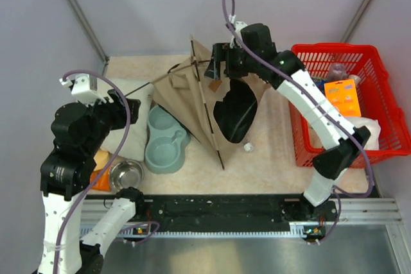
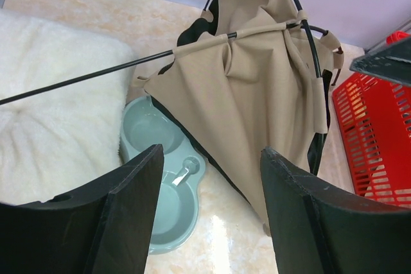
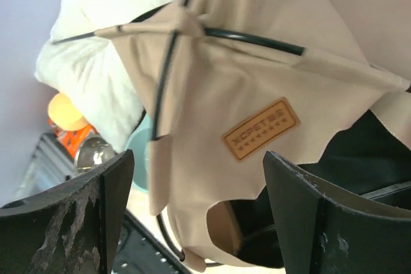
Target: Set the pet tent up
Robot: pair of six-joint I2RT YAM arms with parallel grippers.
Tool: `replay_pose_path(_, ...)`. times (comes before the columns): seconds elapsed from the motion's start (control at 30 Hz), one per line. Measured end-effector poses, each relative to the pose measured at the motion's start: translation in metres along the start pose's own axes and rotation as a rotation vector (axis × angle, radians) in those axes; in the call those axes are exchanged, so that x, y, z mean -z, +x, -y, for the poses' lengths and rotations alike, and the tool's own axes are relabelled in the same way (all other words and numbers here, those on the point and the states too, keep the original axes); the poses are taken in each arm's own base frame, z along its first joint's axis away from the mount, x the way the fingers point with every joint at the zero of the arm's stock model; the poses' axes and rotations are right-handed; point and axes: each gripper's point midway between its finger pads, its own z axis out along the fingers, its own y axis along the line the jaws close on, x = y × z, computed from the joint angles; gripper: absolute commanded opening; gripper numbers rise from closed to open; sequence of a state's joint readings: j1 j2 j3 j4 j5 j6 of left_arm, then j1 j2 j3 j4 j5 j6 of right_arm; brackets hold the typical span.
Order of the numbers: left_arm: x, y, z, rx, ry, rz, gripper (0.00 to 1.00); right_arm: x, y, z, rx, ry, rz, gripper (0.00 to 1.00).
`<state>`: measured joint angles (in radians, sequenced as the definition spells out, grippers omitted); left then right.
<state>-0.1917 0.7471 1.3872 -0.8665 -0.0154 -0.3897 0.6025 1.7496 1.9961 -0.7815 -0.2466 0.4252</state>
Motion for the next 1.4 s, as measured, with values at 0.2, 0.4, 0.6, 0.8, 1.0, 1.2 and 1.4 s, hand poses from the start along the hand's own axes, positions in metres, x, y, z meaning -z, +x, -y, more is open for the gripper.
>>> replay_pose_path(0.2,-0.002,0.001,-0.001,0.0,-0.006,-0.001,0.67,0.021,0.016,-0.067,0.246,0.05,0.093,0.77)
replay_pose_path(0.4,-0.004,0.003,-0.006,0.0,-0.025,0.001,0.67,0.0,0.037,-0.073,0.374,0.222,0.107,0.56)
replay_pose_path(0.6,-0.006,0.007,-0.011,-0.001,-0.05,-0.005,0.67,-0.027,0.046,-0.038,0.436,0.432,0.09,0.24)
replay_pose_path(0.8,-0.006,0.007,-0.014,-0.001,-0.062,0.0,0.67,-0.029,0.043,-0.026,0.456,0.503,0.103,0.0)
replay_pose_path(1.0,-0.006,0.007,-0.013,-0.001,-0.061,-0.001,0.67,-0.026,0.025,-0.022,0.542,0.511,0.128,0.0)
replay_pose_path(1.2,-0.006,0.008,-0.011,-0.002,-0.046,-0.007,0.67,-0.012,-0.018,-0.003,0.617,0.407,0.176,0.0)
replay_pose_path(1.4,-0.003,0.007,0.002,-0.001,0.022,-0.015,0.67,0.017,-0.062,0.01,0.722,0.361,0.272,0.0)
